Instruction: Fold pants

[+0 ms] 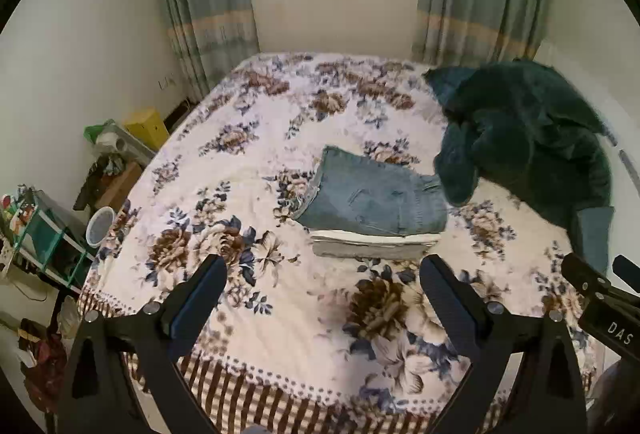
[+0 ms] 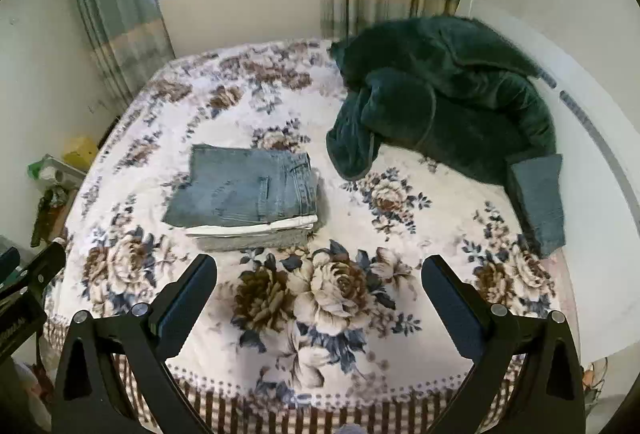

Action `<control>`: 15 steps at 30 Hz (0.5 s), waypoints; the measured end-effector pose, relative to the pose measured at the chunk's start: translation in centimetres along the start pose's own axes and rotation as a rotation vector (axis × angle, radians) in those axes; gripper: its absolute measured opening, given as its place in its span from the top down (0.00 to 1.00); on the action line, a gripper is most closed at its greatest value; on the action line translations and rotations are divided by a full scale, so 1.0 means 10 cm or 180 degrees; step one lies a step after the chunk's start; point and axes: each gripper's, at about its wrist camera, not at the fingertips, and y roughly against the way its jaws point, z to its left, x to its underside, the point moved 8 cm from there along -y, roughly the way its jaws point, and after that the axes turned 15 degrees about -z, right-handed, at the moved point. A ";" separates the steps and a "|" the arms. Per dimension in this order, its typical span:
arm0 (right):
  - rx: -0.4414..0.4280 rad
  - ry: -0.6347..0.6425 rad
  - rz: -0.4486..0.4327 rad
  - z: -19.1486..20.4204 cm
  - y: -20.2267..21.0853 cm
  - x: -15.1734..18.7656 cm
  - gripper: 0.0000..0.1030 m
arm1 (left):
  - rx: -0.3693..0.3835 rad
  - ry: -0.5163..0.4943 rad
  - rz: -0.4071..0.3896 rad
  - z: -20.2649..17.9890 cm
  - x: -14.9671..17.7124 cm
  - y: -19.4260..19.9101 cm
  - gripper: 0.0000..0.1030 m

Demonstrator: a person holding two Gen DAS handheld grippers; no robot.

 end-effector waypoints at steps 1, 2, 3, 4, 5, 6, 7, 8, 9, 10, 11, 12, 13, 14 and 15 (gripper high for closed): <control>-0.0024 -0.0011 -0.0039 -0.02 0.21 -0.01 0.00 | 0.0009 -0.0004 -0.0026 0.00 -0.01 0.11 0.04; -0.0047 -0.0011 -0.0075 -0.03 0.37 -0.02 0.00 | 0.0011 -0.0008 -0.0057 0.00 -0.01 0.26 0.04; -0.0062 0.0008 -0.0129 -0.04 0.58 -0.03 0.00 | 0.0004 -0.0013 -0.0094 0.02 -0.02 0.45 0.04; -0.0070 0.0046 -0.0188 -0.06 0.79 -0.03 0.00 | 0.0007 -0.0013 -0.0115 0.03 -0.02 0.55 0.04; -0.0078 0.0074 -0.0233 -0.07 0.96 -0.03 0.00 | 0.0018 -0.0004 -0.0148 0.04 -0.02 0.71 0.04; -0.0081 0.0098 -0.0266 -0.07 1.12 -0.04 0.00 | 0.0017 -0.0001 -0.0180 0.05 -0.03 0.85 0.04; -0.0084 0.0129 -0.0307 -0.07 1.30 -0.03 0.00 | 0.0020 0.0001 -0.0205 0.06 -0.03 0.93 0.04; -0.0083 0.0149 -0.0336 -0.07 1.44 -0.03 0.00 | 0.0033 0.0011 -0.0236 0.07 -0.03 1.05 0.04; -0.0082 0.0182 -0.0382 -0.05 1.64 -0.03 0.00 | 0.0042 0.0014 -0.0260 0.08 -0.04 1.13 0.04; -0.0080 0.0199 -0.0412 -0.05 1.76 -0.03 0.00 | 0.0046 0.0015 -0.0279 0.09 -0.04 1.22 0.04; -0.0070 0.0221 -0.0463 -0.04 1.94 -0.04 0.00 | 0.0064 0.0021 -0.0296 0.11 -0.05 1.31 0.04; -0.0070 0.0232 -0.0491 -0.03 2.04 -0.05 0.00 | 0.0074 0.0024 -0.0315 0.13 -0.06 1.38 0.04; -0.0066 0.0240 -0.0523 -0.02 2.17 -0.06 0.00 | 0.0082 0.0029 -0.0332 0.15 -0.06 1.43 0.04; -0.0053 0.0251 -0.0560 0.01 2.31 -0.07 0.00 | 0.0100 0.0032 -0.0345 0.16 -0.07 1.48 0.04; -0.0062 0.0250 -0.0576 0.03 2.41 -0.07 0.00 | 0.0111 0.0030 -0.0362 0.20 -0.09 1.55 0.04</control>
